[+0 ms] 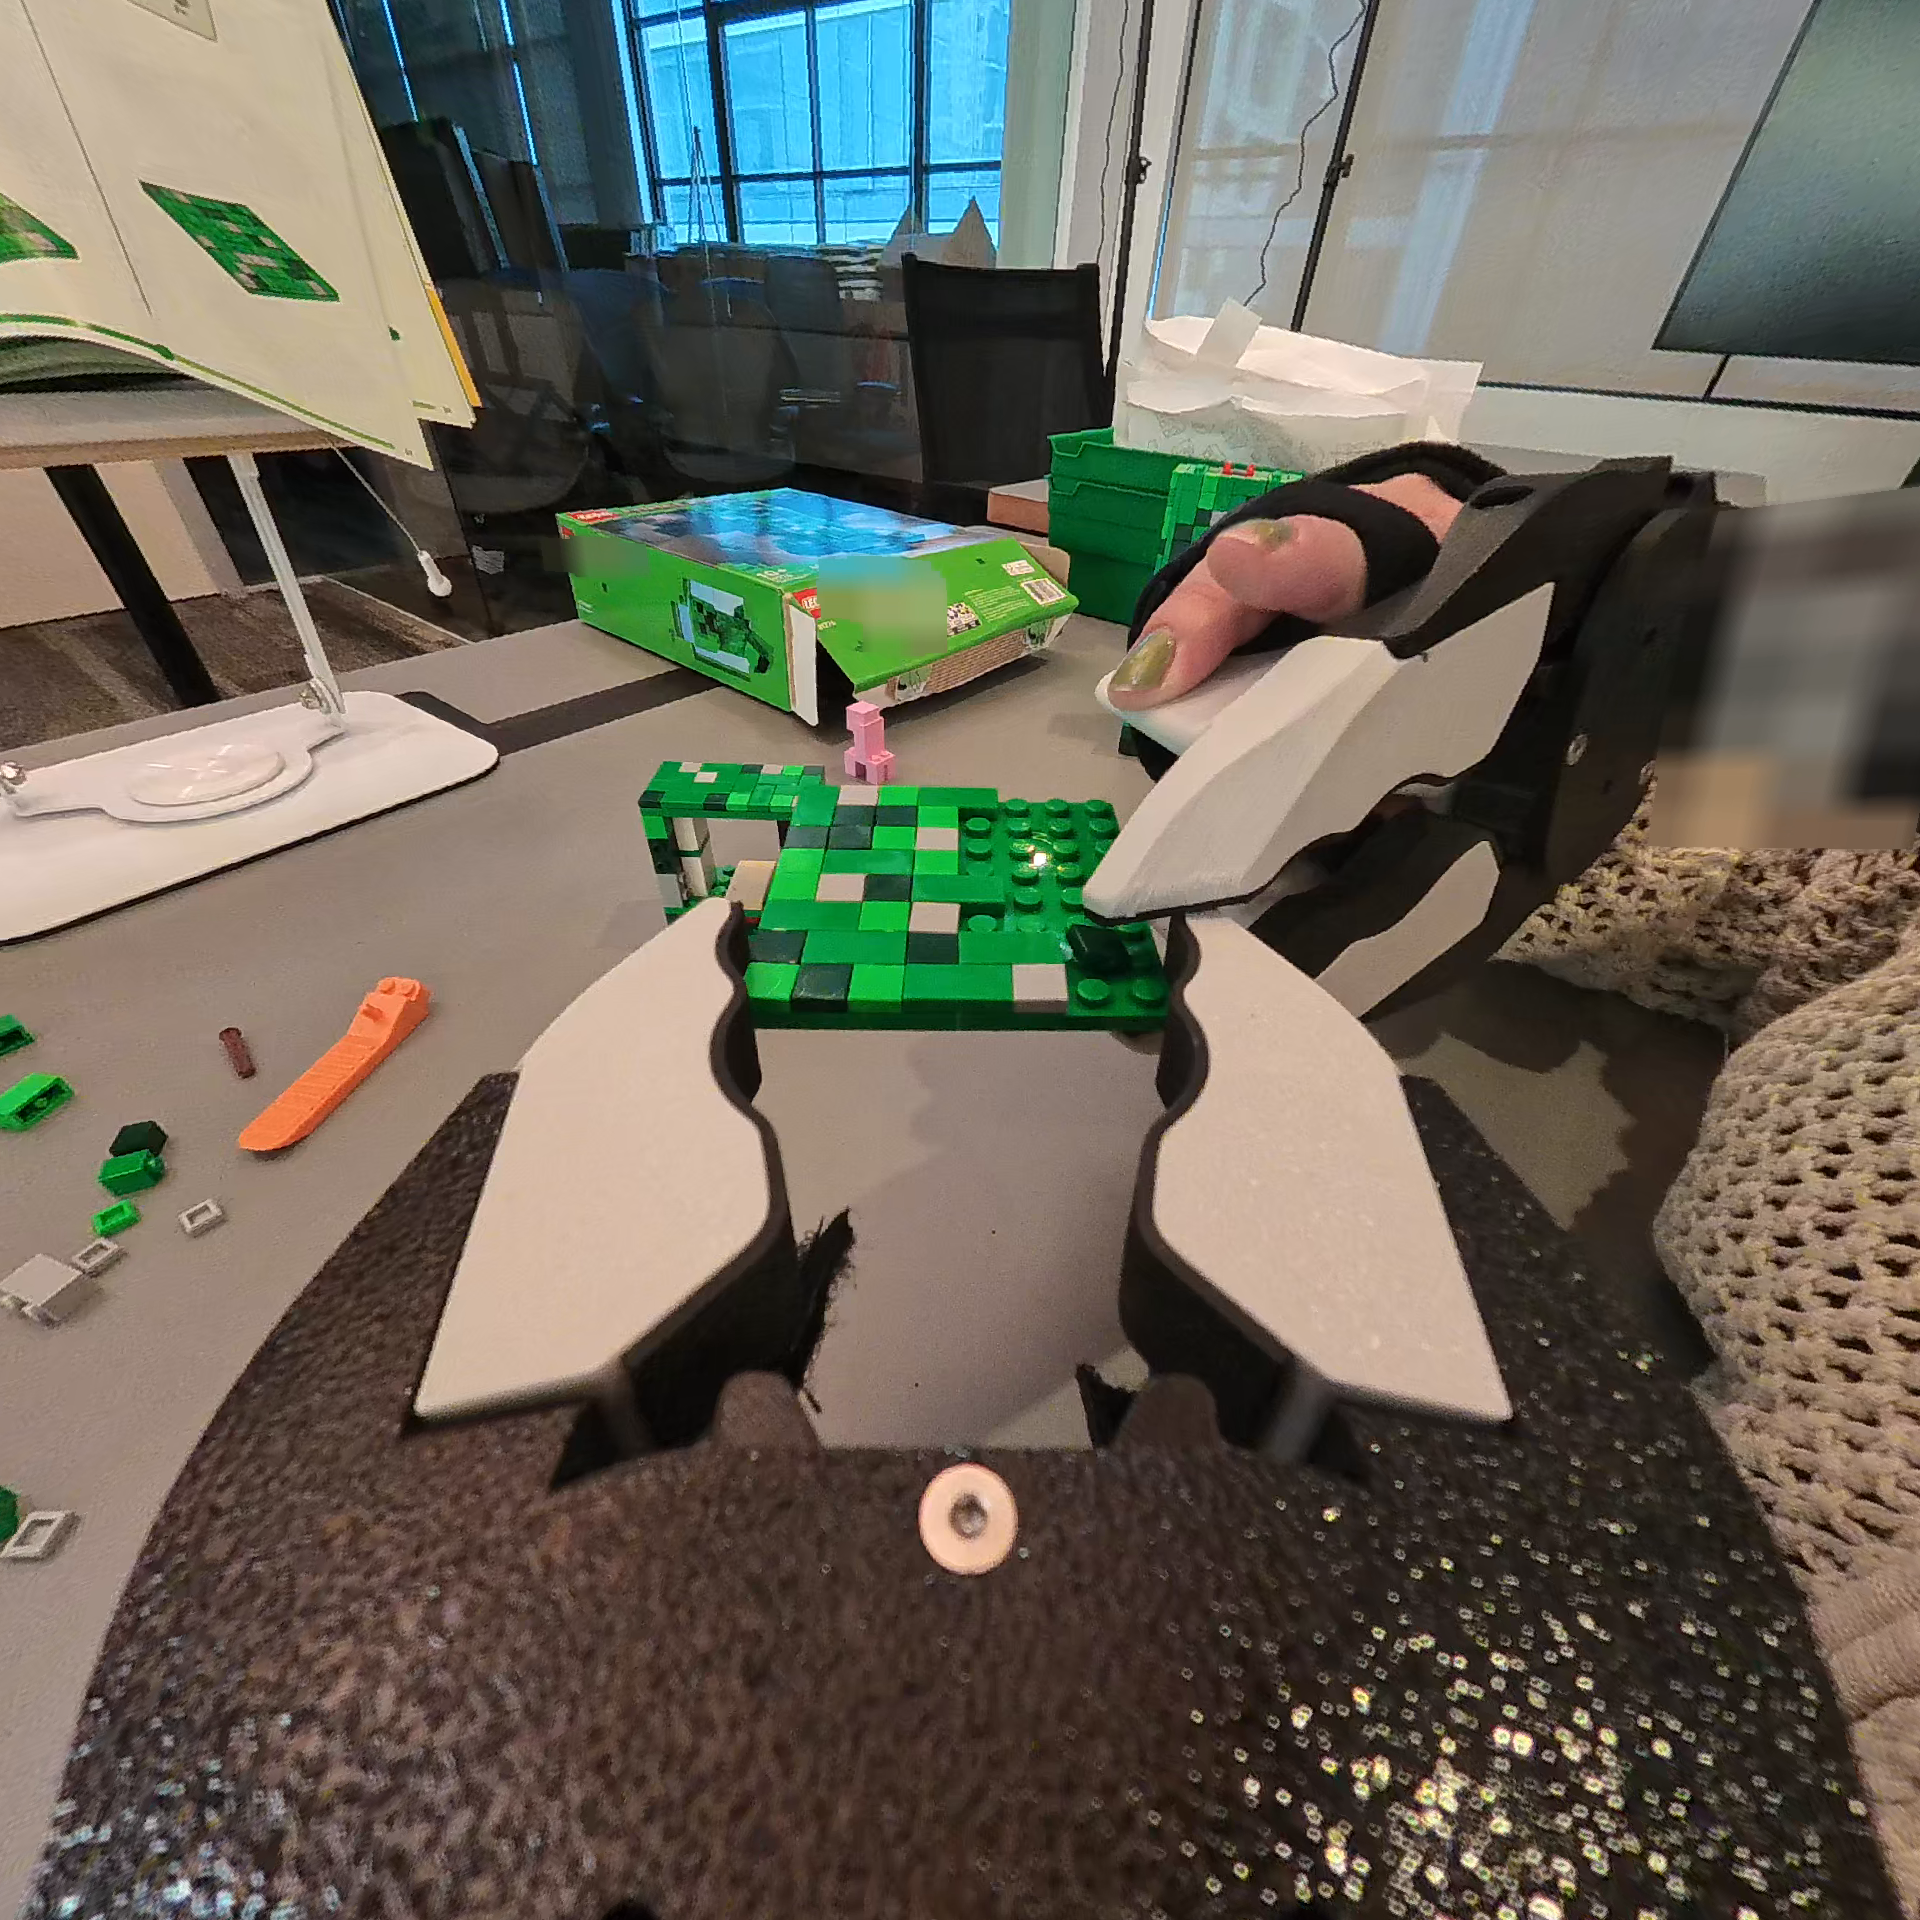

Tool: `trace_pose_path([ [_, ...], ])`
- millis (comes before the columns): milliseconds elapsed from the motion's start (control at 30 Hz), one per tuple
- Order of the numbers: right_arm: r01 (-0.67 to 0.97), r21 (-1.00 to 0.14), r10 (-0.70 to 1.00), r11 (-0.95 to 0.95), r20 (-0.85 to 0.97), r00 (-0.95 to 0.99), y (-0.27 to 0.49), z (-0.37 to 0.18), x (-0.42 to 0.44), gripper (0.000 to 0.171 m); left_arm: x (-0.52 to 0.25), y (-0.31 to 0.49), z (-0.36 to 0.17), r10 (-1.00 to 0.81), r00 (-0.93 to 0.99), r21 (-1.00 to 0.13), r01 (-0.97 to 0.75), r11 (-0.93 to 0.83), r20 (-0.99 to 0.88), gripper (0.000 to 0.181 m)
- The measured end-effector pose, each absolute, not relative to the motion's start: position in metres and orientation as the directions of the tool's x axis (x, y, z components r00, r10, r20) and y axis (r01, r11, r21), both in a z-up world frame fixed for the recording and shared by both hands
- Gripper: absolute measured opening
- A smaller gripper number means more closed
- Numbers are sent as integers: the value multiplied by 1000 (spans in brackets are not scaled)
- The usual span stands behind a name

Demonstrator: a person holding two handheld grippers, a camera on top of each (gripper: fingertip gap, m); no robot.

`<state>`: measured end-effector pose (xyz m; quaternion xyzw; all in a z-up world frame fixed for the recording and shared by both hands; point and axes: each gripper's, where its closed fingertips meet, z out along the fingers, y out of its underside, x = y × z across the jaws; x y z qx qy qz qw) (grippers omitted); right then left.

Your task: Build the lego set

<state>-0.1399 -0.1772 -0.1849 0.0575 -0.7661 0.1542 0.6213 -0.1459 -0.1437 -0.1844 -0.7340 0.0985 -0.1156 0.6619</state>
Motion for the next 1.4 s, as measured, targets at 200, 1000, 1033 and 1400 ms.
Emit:
trace_pose_path([
  [200,-280,-139,74,950,971,-229,-177,-187,-139,19,-145,-144,-186,-297,955,-994,-3,-112,30,75],
  [1000,-166,-12,1,986,998,-68,-152,-178,-147,23,-136,-146,-176,-340,940,-996,-15,-91,17,75],
  [1033,-156,-11,-1,988,997,-75,-151,-180,-148,24,-135,-146,-176,-343,939,-996,-19,-92,14,75],
  [1400,-93,0,3,996,999,40,-149,-171,-156,6,-121,-147,-171,-374,927,-995,-54,-83,-20,75],
])
